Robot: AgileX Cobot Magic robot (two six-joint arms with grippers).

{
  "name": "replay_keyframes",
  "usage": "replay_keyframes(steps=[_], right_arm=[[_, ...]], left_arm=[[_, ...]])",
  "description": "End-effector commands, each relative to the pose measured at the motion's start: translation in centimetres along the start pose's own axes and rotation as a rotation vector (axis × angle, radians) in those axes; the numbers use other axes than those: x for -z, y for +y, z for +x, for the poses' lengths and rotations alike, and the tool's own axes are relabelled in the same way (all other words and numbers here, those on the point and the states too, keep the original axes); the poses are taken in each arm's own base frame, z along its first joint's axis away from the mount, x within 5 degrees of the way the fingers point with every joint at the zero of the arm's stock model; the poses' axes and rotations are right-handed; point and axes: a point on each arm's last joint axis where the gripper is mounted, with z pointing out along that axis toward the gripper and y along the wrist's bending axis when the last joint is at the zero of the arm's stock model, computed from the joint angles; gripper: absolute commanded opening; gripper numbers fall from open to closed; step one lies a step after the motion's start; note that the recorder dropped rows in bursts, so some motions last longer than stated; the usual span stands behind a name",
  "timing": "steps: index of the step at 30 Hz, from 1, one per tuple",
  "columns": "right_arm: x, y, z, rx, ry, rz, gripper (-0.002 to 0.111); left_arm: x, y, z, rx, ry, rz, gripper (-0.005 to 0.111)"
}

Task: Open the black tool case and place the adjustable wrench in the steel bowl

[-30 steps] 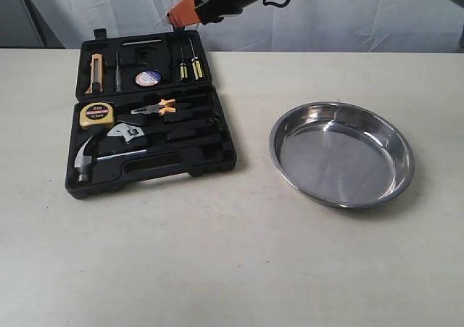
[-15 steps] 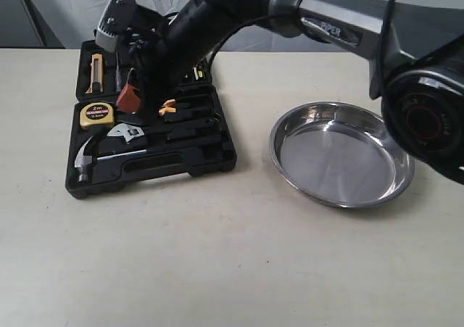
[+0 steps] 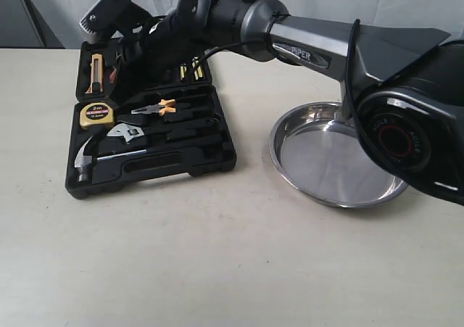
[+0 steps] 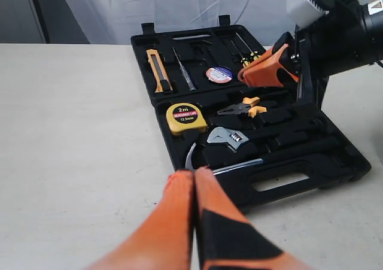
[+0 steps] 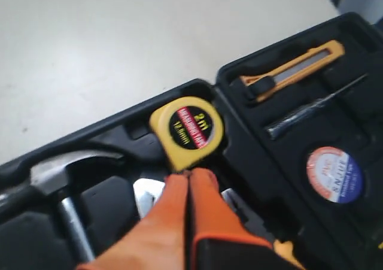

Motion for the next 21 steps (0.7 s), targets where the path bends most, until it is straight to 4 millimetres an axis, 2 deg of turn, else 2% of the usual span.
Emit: replay_keyframes(steps=[1,6,12,21], right_arm=[[0.3,-0.9,-0.4,-0.060,-0.035,0.093,-0.001],[0.4,-1.9,0.3,-0.077,0.043,0.204,-0.001],[0.9,-2.9,2.0,-0.179,0.206,0.340,-0.001],[1.5,-2.0,4.0,-0.194,0.462,0.300,-0.001]], left_arm=[[0.1,-0.1,0.1,0.003,-0.006,0.008,0.000],[0.1,-0.1,0.1,0.003,-0.006,0.008,0.000],[0.1,-0.1,0.1,0.003,-0.007,0.007,0.000],[0.1,-0.1,0.0,0.003,-0.009,0.012,0.000]])
